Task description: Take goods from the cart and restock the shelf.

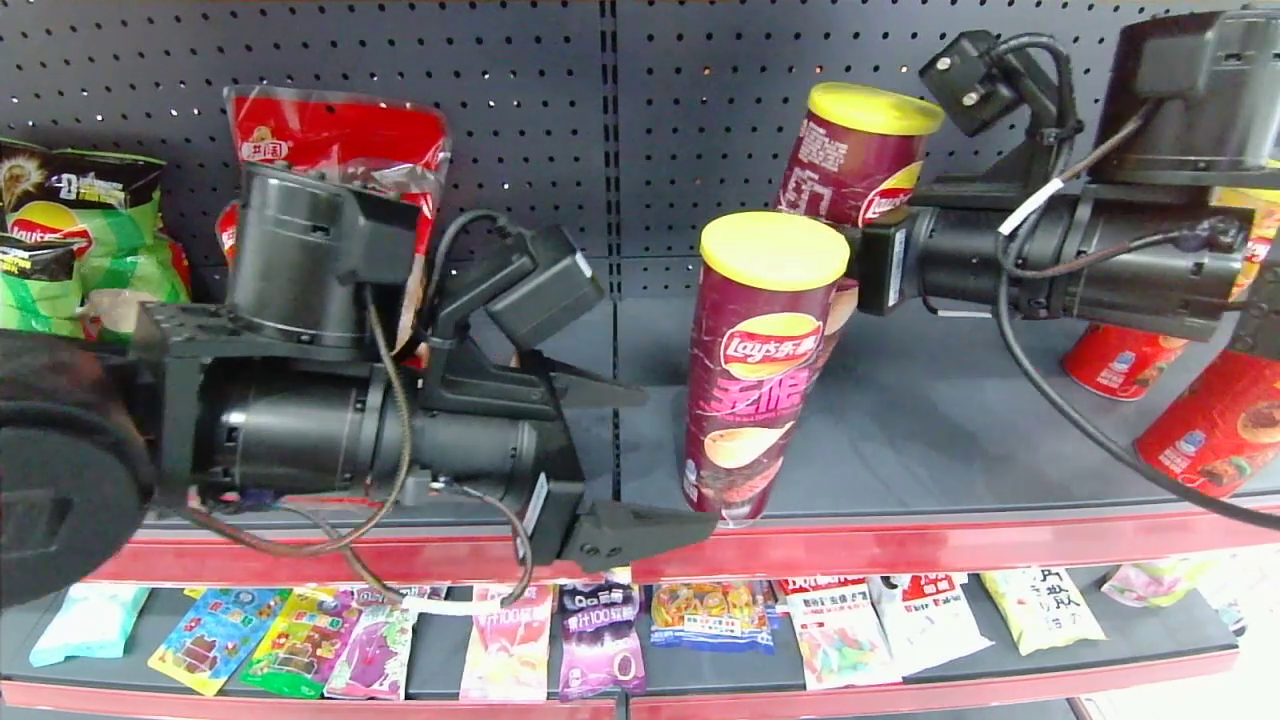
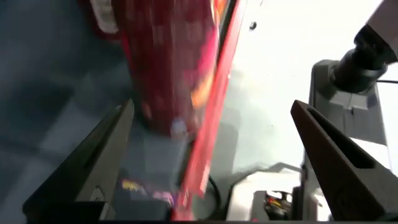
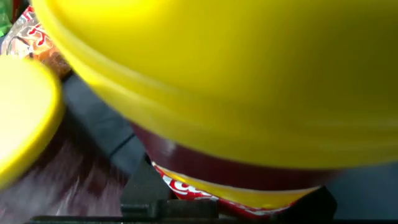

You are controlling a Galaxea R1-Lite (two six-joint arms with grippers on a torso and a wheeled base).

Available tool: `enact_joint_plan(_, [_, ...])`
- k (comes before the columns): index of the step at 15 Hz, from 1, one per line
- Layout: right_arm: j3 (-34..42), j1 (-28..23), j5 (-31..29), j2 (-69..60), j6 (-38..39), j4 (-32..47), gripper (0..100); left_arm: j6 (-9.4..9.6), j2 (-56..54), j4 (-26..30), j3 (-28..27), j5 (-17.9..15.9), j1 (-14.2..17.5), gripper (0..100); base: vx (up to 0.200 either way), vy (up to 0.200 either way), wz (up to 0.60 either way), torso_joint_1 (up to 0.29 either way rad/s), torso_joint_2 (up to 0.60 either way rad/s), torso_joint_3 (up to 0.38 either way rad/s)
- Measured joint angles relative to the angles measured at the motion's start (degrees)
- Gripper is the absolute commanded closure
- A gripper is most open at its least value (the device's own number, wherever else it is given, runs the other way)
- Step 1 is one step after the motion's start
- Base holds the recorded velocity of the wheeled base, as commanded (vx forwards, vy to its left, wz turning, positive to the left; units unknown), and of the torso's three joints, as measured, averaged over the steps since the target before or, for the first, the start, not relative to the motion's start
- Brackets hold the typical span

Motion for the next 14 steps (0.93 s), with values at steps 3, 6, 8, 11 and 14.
enact_joint_plan(3, [-1.8, 0.4, 0.1, 3.4, 0.0, 0.1, 100, -3.01, -4.9, -0.1, 3.0, 2.5, 0.8, 0, 0.0, 0.0, 0.0, 0.0, 0.0, 0.0])
enact_joint_plan(6, [-2.8, 0.4, 0.0, 5.1, 0.1, 0.2, 100, -3.21, -7.9, 0.0, 4.6, 2.6, 2.4, 0, 0.0, 0.0, 0.0, 0.0, 0.0, 0.0])
enact_joint_plan(8, [-4.3, 0.4, 0.0, 6.4, 0.2, 0.4, 100, -3.21, -9.2, 0.0, 5.6, 2.6, 2.9, 0, 0.0, 0.0, 0.0, 0.0, 0.0, 0.0])
enact_joint_plan(11, [-7.8, 0.4, 0.0, 8.9, 0.2, 0.3, 100, -3.21, -10.5, 0.0, 6.2, 2.6, 3.0, 0, 0.0, 0.0, 0.0, 0.0, 0.0, 0.0])
enact_joint_plan(14, [-9.3, 0.5, 0.0, 10.8, 0.2, 0.4, 100, -3.28, -11.3, 0.0, 6.4, 3.1, 3.1, 0, 0.0, 0.0, 0.0, 0.0, 0.0, 0.0])
